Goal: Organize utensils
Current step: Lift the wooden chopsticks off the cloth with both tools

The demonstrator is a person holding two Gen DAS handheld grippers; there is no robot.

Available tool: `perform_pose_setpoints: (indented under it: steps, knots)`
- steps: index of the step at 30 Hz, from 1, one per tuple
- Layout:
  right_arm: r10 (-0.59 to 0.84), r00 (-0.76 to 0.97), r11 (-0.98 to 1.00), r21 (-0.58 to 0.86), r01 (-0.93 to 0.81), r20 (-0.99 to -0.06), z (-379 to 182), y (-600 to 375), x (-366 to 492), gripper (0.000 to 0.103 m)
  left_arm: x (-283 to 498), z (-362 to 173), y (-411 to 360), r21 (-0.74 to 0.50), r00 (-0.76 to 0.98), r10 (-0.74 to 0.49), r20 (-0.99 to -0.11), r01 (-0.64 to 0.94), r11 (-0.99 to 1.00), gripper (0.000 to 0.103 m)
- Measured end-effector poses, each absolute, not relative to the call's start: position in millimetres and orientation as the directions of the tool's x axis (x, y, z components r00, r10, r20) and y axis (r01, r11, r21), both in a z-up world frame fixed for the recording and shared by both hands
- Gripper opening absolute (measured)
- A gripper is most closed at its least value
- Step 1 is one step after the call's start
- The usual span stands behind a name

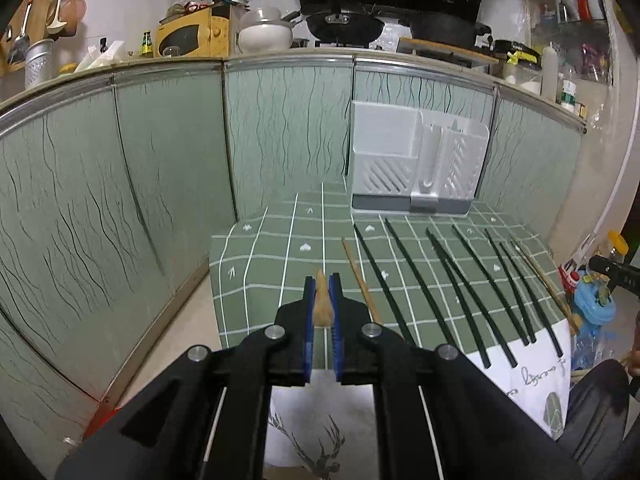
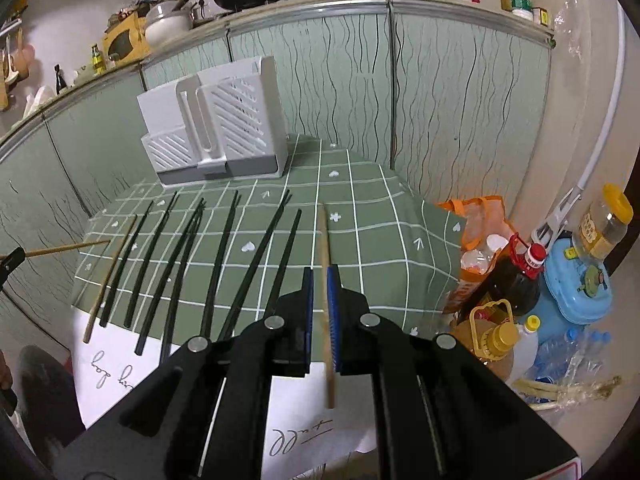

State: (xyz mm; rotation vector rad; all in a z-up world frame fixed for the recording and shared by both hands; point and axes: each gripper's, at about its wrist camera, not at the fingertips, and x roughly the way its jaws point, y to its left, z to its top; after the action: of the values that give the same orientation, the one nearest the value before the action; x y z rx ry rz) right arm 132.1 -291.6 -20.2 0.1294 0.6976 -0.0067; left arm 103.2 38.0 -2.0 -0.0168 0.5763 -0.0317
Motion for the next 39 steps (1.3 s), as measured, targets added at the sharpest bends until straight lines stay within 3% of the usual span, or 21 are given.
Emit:
perform_pose_setpoints:
  steps: [4,10,14,16,17,18,22,24,28,30,39]
  knots:
    - [-0.004,0.754,0.997,0.051,0.050,-0.657,-18.5,-289.7,138.1,0.004,104.2,9.4,39.4,-0.012,0.848,-0.031,-0.529,0.029,0.999,0.007]
    - [0.024,0.657,0.999,0.050,0.020,-0.753,-65.4,-298.8,154.9,0.010,107.5,-9.2,40.6,-0.037,0.832,-0.051,-0.552,0.037,0.999,0.007]
    - [0.029,0.636,0.994,0.086,0.060,-0.771,-71.3,-312.6,156.3,0.023,110.0,-29.2,40.3,-0.058,0.808,-0.068,-0.585,0.042,0.997,0.007]
    - [0.008,0.641,0.995,0.068,0.069,-0.768,-66.9,-319.6,157.2,0.034,111.2,-37.5,38.4,-0.057,0.796,-0.072,-0.600,0.047,0.997,0.007]
    - [0.010,0.629,0.995,0.068,0.068,-0.777,-66.6,-323.7,159.3,0.049,112.3,-43.0,37.3,-0.056,0.788,-0.073,-0.611,0.049,0.997,0.007]
    - [0.006,0.622,0.995,0.069,0.077,-0.783,-66.7,-329.7,160.8,0.051,112.7,-46.4,36.8,-0.056,0.783,-0.075,-0.617,0.051,0.997,0.007]
    - [0.025,0.553,0.994,0.080,0.076,-0.833,-76.9,-345.7,167.7,0.051,114.6,-56.6,34.4,-0.060,0.770,-0.082,-0.633,0.057,0.997,0.007]
    - [0.017,0.520,0.996,0.059,0.063,-0.854,-83.4,-347.4,168.9,0.039,115.6,-59.8,33.7,-0.068,0.765,-0.089,-0.638,0.059,0.996,0.007]
    - [0.049,0.467,0.999,0.053,-0.004,-0.883,-94.5,-339.3,164.8,0.027,117.1,-62.6,30.1,-0.065,0.762,-0.091,-0.641,0.064,0.996,0.007]
    - [0.061,0.450,0.998,0.061,-0.015,-0.891,-98.2,-337.4,163.1,0.007,118.7,-64.2,30.1,-0.067,0.759,-0.093,-0.644,0.065,0.996,0.007]
    - [0.091,0.539,0.995,0.104,-0.007,-0.837,-78.2,-335.1,151.3,0.006,118.5,-62.7,34.2,-0.082,0.760,-0.105,-0.641,0.068,0.994,0.007]
